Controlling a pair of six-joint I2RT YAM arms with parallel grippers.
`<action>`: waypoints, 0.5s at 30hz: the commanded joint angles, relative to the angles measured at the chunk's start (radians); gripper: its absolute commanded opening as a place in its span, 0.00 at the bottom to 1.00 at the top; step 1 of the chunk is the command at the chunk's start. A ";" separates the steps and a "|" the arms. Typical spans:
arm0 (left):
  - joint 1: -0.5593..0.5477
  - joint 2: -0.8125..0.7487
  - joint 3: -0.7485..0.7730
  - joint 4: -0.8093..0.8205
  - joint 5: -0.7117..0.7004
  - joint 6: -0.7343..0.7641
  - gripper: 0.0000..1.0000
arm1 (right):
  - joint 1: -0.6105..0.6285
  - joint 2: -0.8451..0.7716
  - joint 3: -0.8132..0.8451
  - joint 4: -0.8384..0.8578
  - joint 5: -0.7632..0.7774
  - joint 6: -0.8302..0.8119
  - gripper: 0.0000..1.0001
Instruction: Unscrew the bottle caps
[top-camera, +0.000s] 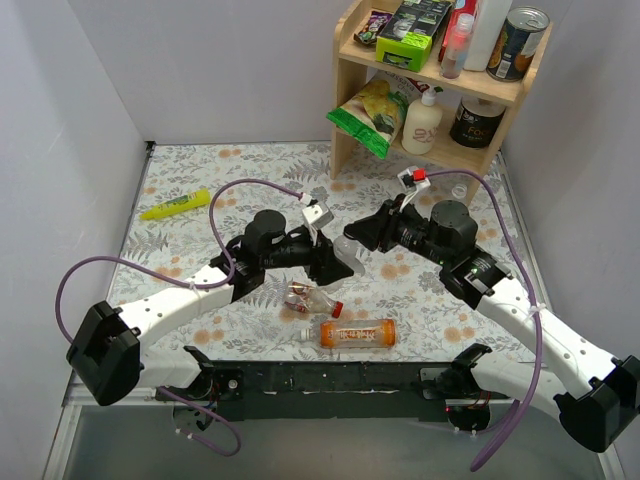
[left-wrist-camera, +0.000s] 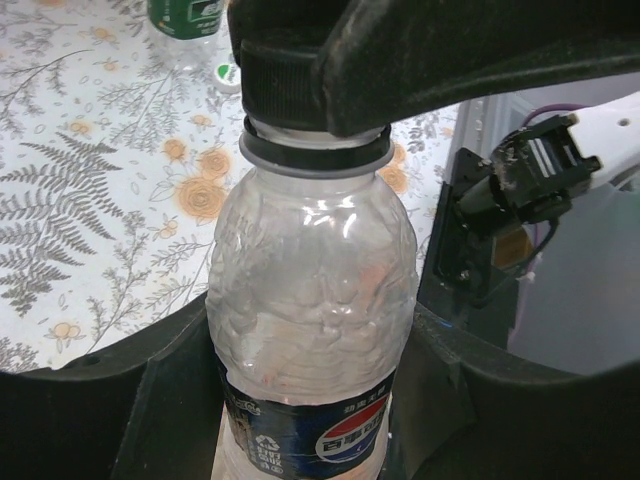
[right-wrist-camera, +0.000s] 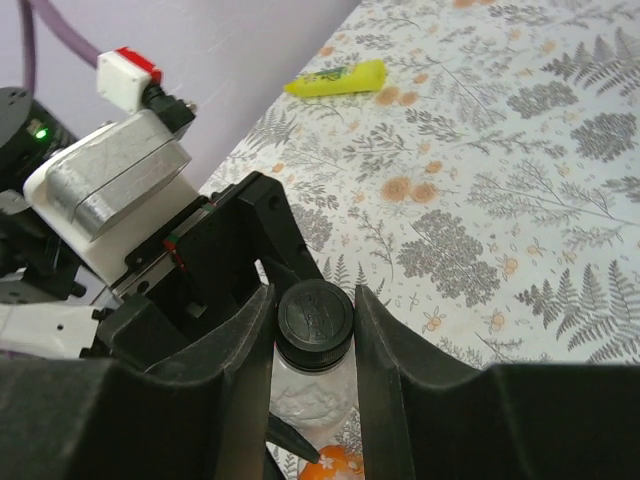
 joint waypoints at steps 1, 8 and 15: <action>0.021 -0.056 0.006 0.124 0.203 -0.032 0.03 | -0.014 -0.010 -0.012 0.098 -0.213 -0.095 0.02; 0.057 -0.073 -0.011 0.202 0.358 -0.068 0.03 | -0.054 -0.025 -0.036 0.198 -0.501 -0.139 0.01; 0.072 -0.070 -0.031 0.319 0.515 -0.144 0.03 | -0.063 -0.015 -0.006 0.229 -0.751 -0.205 0.01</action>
